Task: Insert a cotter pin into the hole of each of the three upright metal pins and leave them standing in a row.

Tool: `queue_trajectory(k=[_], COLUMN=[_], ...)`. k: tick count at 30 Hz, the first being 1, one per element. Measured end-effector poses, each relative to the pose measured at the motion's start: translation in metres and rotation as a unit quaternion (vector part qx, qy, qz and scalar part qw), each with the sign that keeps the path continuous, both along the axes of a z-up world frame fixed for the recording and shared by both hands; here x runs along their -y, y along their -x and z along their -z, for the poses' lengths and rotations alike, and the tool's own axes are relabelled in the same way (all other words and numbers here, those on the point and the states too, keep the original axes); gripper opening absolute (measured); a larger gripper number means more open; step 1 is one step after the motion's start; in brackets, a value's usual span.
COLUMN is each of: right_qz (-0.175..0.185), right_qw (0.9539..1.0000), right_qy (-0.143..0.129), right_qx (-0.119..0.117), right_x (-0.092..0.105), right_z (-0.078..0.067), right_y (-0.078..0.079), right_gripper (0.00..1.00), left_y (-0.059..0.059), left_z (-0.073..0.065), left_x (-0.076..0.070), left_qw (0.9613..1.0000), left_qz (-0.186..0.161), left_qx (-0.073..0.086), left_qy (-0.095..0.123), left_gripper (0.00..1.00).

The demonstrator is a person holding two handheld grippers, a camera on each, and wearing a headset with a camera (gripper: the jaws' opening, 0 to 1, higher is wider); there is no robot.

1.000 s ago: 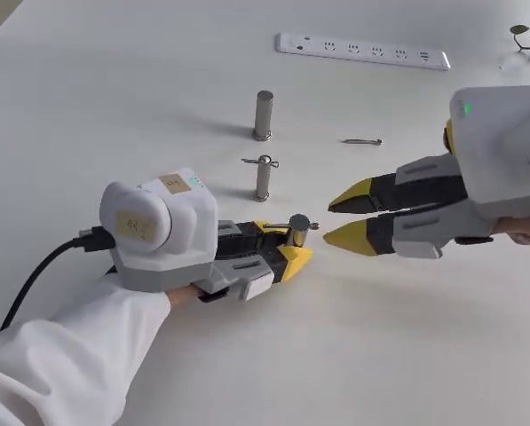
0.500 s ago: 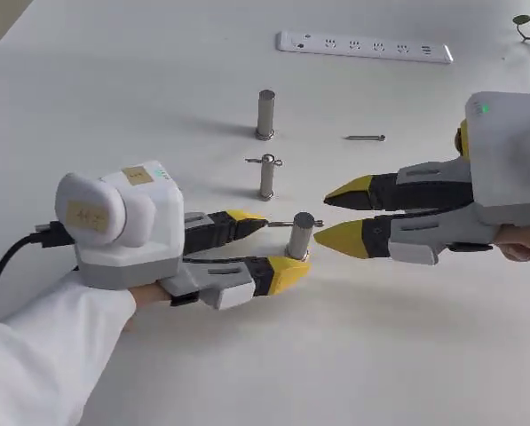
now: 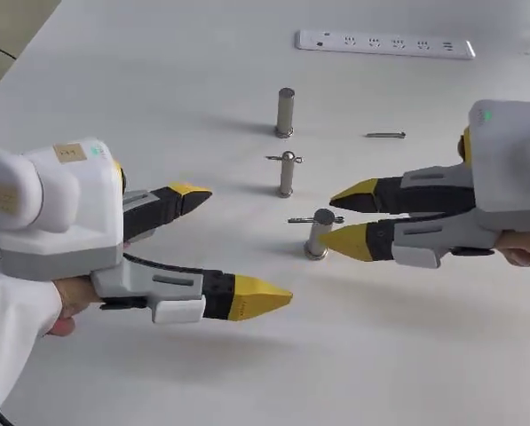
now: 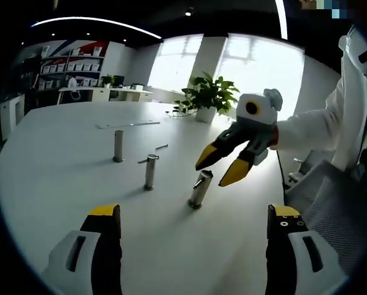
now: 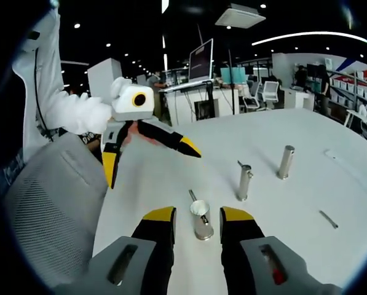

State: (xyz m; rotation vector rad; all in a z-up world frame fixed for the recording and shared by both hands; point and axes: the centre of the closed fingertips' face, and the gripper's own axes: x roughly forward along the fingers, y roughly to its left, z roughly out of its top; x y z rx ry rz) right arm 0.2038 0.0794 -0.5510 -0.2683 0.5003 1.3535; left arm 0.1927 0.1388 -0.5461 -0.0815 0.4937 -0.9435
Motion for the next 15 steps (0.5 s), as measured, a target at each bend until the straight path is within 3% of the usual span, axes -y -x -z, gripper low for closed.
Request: queue_trajectory(k=[15], right_qz=[-0.024], right_qw=[0.9995], right_qy=[0.017], right_qx=[0.010], right_x=[-0.009], right_z=[0.015], right_y=[0.000], right_gripper=[0.17], left_y=[0.001], left_z=[-0.010], left_x=[-0.009], left_qw=[0.9995], left_qz=[-0.020], left_qx=[0.019], left_qy=[-0.012], left_gripper=[0.99])
